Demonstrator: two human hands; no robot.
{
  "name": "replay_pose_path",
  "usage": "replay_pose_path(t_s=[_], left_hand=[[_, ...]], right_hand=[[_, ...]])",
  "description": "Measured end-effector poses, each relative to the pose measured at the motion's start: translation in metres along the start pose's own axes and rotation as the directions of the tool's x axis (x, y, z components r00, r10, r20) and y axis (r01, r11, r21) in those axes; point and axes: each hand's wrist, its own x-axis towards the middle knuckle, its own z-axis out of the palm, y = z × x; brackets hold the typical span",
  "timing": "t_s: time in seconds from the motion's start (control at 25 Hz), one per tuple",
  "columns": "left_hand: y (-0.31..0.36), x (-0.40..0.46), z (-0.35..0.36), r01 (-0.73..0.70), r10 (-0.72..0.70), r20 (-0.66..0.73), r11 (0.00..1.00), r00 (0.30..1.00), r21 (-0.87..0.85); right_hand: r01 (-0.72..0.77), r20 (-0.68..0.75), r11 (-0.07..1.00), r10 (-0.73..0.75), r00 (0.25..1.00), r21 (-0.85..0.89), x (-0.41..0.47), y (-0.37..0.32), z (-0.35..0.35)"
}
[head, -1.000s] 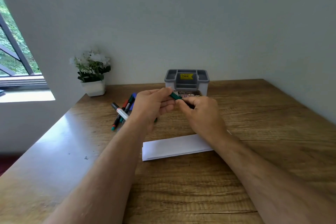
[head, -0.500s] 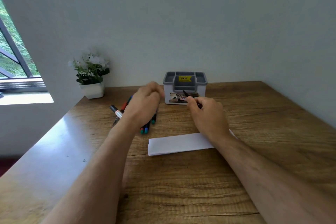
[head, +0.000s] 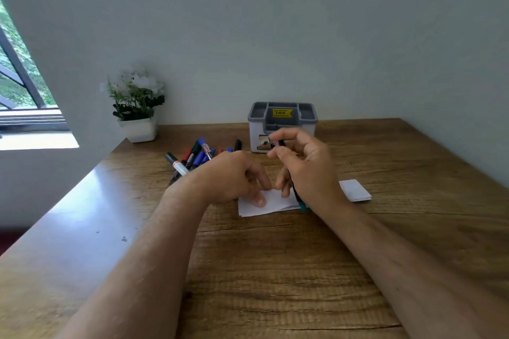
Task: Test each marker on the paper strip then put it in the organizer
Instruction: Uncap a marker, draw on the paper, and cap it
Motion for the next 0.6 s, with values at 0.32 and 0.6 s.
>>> replay_pose_path(t_s=[0.32, 0.6], left_hand=[[-0.003, 0.013, -0.032, 0.159, -0.173, 0.130, 0.981, 0.976, 0.114], [-0.009, 0.023, -0.028, 0.087, -0.108, 0.141, 0.986, 0.984, 0.144]], right_hand=[[-0.240, 0.158, 0.970, 0.231, 0.960, 0.047, 0.000, 0.001, 0.001], [-0.135, 0.416, 0.987, 0.161, 0.895, -0.091, -0.001, -0.004, 0.014]])
